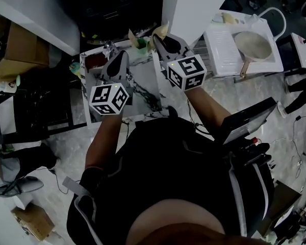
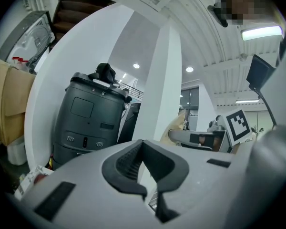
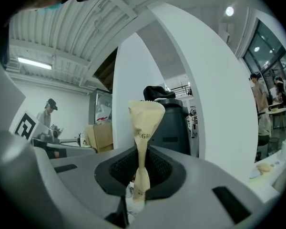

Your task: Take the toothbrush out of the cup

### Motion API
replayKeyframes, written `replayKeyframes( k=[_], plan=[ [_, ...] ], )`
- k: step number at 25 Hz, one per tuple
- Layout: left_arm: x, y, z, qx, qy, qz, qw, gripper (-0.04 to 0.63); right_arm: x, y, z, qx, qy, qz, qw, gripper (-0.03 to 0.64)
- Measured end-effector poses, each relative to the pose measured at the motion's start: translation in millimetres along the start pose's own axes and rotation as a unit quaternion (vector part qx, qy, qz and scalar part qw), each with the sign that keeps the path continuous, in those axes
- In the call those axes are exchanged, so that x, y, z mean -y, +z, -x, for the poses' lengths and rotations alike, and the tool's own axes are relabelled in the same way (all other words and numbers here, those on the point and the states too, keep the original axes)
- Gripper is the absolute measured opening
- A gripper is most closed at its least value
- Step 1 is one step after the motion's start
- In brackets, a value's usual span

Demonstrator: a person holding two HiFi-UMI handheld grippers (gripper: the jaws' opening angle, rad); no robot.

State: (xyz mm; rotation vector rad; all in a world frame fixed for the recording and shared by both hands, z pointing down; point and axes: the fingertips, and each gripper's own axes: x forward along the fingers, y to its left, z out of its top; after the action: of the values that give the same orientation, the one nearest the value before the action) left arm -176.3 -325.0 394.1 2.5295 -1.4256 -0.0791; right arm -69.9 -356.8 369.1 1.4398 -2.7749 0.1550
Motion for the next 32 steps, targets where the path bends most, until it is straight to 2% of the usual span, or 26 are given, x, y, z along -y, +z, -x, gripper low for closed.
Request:
replayKeyframes(
  k=[7,12,15,19,22,28,32],
  plan=[
    [1.5,-2.0,-5.2,-0.004,0.004,-0.004,1.0000,0.005,3.3,-0.8,6.0,0.000,-0.005,-0.003,1.000,0.044],
    [-18.2,-7.4,-15.4,-0.008,0.050,-0.020,0.9985,0.006,9.2,-3.8,4.5,-0.003,-0.009,-0.006,1.000,0.044],
    [-27.8,-14.6,-29.9,-0.015,0.063,-0.032,0.9974,0.009,15.7,-4.6,2.2,-0.003,-0.011,-0.005,1.000,0.044],
    [-39.9,-34.9,-53.4,-0.040,0.065,-0.011,0.9970,0.070,24.8,-10.4,-2.2,-0.010,-0.015,-0.009,1.000,0.044],
    [-49.8,-55.5,-71.8,-0.065,0.068,-0.011,0.9955,0.113,31.6,-18.5,-5.9,-0.018,-0.019,-0.012,1.000,0.044],
    [-72.7,-99.6,-102.8,-0.104,0.091,-0.006,0.9904,0.150,45.9,-42.6,-8.2,-0.037,-0.025,-0.021,0.999,0.044],
    [-87.0,-117.9,-125.4,-0.114,0.103,0.008,0.9881,0.152,56.9,-53.7,-14.7,-0.043,-0.021,-0.025,0.999,0.044]
  ],
)
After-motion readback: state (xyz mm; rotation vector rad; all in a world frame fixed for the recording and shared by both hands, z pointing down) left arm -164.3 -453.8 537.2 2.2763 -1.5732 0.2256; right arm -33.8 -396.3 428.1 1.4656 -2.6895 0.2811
